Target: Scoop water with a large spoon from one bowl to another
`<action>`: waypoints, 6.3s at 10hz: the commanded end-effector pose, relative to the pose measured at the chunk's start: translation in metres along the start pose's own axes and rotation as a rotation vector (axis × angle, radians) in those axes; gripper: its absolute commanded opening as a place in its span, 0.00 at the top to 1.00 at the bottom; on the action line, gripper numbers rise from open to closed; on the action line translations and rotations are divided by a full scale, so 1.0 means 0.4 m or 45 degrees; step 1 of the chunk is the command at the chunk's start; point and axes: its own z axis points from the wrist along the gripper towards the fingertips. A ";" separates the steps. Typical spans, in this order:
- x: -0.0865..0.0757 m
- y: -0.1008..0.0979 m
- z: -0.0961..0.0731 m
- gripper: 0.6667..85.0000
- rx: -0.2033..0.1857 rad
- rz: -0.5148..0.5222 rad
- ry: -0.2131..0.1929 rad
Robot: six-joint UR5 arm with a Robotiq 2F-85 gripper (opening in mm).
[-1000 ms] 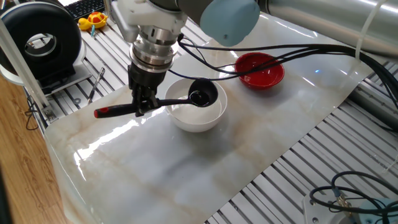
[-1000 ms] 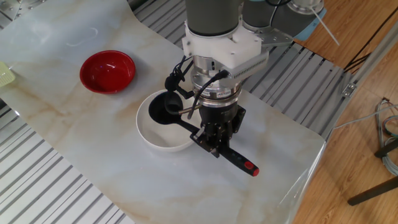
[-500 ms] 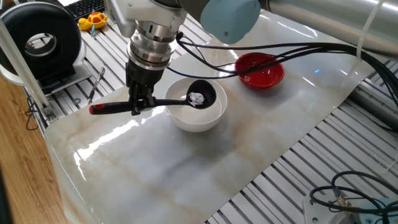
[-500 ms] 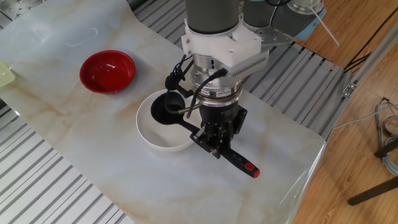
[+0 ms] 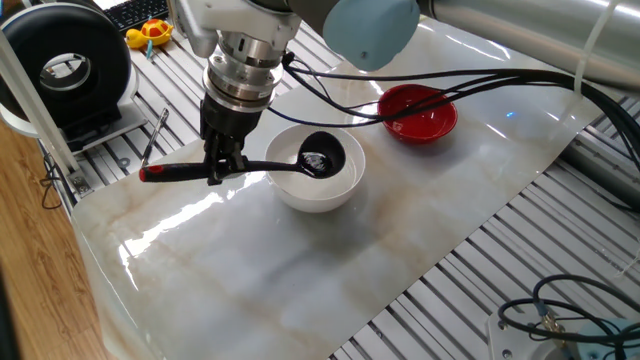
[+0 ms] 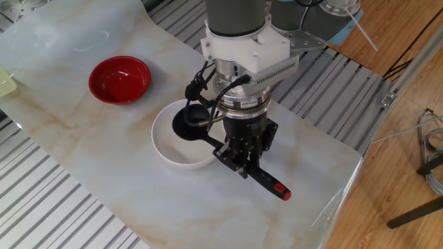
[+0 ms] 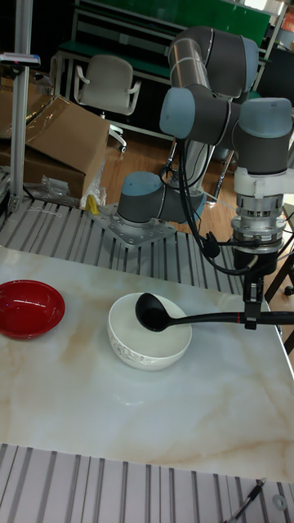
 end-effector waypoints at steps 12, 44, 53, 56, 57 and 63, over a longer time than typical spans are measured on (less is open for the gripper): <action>0.061 0.009 -0.058 0.99 -0.025 -0.009 0.045; 0.120 0.015 -0.123 0.99 0.026 0.049 0.009; 0.133 0.022 -0.135 0.99 0.010 0.051 0.009; 0.190 0.018 -0.147 0.99 0.005 0.013 0.021; 0.207 0.016 -0.150 0.99 0.009 0.000 0.028; 0.192 0.002 -0.152 0.99 0.040 0.032 -0.023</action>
